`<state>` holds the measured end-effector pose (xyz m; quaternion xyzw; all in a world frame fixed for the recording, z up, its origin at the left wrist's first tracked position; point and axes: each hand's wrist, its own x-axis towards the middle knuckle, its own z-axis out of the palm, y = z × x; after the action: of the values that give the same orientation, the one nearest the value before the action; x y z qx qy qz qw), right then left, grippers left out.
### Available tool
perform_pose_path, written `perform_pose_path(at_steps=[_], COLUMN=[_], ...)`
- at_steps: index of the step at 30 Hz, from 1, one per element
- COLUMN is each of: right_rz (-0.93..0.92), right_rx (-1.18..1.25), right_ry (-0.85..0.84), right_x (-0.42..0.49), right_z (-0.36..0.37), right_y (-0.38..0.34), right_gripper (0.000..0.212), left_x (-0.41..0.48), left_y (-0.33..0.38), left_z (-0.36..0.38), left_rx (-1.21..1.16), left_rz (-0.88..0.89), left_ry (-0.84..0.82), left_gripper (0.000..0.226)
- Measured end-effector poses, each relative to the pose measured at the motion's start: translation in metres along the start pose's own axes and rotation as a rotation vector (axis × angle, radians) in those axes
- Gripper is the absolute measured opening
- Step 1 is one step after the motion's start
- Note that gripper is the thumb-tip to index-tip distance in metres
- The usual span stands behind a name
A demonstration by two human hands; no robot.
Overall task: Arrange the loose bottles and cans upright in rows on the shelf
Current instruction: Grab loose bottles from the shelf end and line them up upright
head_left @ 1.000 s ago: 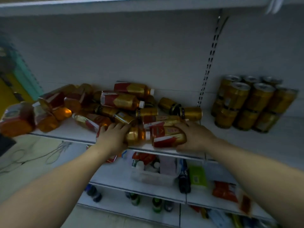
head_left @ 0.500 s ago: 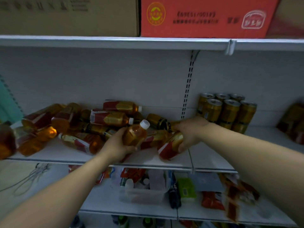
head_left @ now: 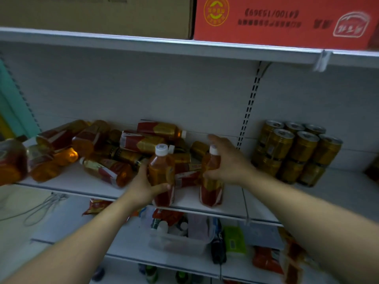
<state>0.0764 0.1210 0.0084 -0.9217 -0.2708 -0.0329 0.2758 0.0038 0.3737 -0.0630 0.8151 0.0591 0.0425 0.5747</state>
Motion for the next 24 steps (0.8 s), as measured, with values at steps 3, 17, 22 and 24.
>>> perform_pose_path(at_steps=[3,17,22,24], right_rz=[0.220,0.473,0.483,0.488], right_rx=[0.428,0.537,0.512,0.497], right_ry=[0.308,0.646,0.832,0.891], right_x=[-0.019,-0.066,-0.120,-0.145], right_z=[0.028,0.018,-0.034,-0.057], right_y=[0.013,0.012,0.037,0.052], right_gripper=[0.099,0.067,0.070,0.073], left_x=[-0.001,-0.020,-0.030,-0.037], left_y=[-0.001,0.042,0.090,0.107], left_z=[0.002,0.031,0.087,0.119], left_rx=[-0.017,-0.086,-0.148,-0.182], left_rz=[-0.023,0.151,0.224,0.238], left_ry=[-0.036,-0.030,-0.164,-0.202], left_gripper=[0.101,0.049,0.043,0.045])
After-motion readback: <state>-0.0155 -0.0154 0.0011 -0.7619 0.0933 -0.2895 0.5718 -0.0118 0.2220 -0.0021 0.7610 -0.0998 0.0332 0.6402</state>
